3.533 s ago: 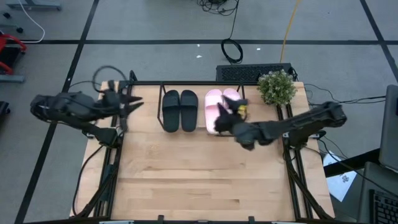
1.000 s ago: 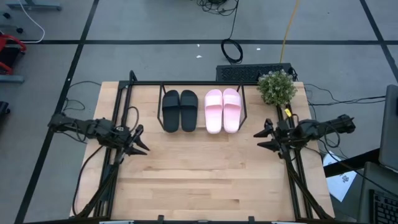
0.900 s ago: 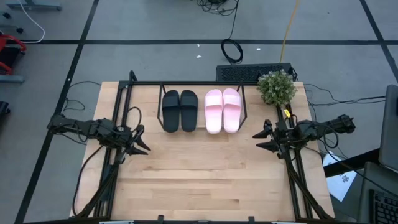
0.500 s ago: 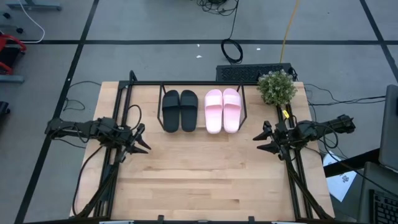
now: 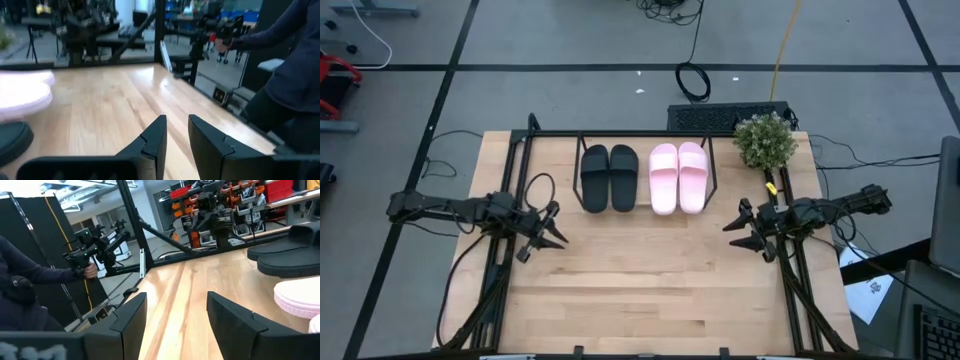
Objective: Pick and place slides into the shelf
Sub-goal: Return to Home Position
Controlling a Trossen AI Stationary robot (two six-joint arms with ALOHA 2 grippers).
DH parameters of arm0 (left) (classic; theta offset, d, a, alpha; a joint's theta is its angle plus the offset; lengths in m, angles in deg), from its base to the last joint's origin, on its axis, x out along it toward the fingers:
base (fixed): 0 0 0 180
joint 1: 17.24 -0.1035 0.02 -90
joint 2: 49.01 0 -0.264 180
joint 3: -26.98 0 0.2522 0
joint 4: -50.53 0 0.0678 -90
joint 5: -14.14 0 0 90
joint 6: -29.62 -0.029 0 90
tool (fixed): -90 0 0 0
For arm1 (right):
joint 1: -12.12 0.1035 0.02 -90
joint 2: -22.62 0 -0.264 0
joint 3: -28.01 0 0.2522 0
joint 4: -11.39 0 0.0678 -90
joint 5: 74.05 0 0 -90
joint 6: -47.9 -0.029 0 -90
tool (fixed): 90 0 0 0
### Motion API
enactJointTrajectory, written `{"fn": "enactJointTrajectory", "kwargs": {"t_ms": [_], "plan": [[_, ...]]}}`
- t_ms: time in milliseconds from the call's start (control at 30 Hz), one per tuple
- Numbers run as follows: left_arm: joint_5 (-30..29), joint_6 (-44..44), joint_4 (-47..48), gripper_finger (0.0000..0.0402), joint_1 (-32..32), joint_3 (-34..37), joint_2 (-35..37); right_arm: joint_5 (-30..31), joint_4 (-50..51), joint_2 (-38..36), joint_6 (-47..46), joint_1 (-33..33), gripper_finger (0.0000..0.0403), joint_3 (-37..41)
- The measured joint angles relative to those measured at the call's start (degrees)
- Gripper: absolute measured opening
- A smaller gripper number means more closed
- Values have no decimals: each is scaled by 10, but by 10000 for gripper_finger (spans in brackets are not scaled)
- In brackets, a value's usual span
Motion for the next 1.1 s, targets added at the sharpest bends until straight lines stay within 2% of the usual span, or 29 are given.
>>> {"fn": "enactJointTrajectory", "kwargs": {"t_ms": [133, 267, 533, 733, 867, 933, 1000, 1100], "plan": [[0, 6, 0, 86, -7, 0, -33, -4, 13, 0, 18, -3, 196, 0], [3, 20, -5, 86, -17, 0, -41, -21, 20, 0, 31, -34, 196, 0], [29, 22, -11, 86, -42, -3, -39, -129, 37, 0, 33, -124, 196, -12], [50, 13, 3, 86, -62, -3, -39, -173, 35, 0, 32, -177, 196, -13], [53, 7, 7, 86, -68, -4, -39, -194, 26, 0, 19, -191, 196, -12], [37, 6, 8, 86, -67, -4, -39, -194, -2, 1, 30, -191, 196, -11], [-9, 5, 11, 86, -67, -4, -39, -187, -19, 4, 57, -191, 196, -10], [-99, -1, 17, 86, -67, -4, -39, -98, -5, 4, 77, -191, 196, -10]]}}
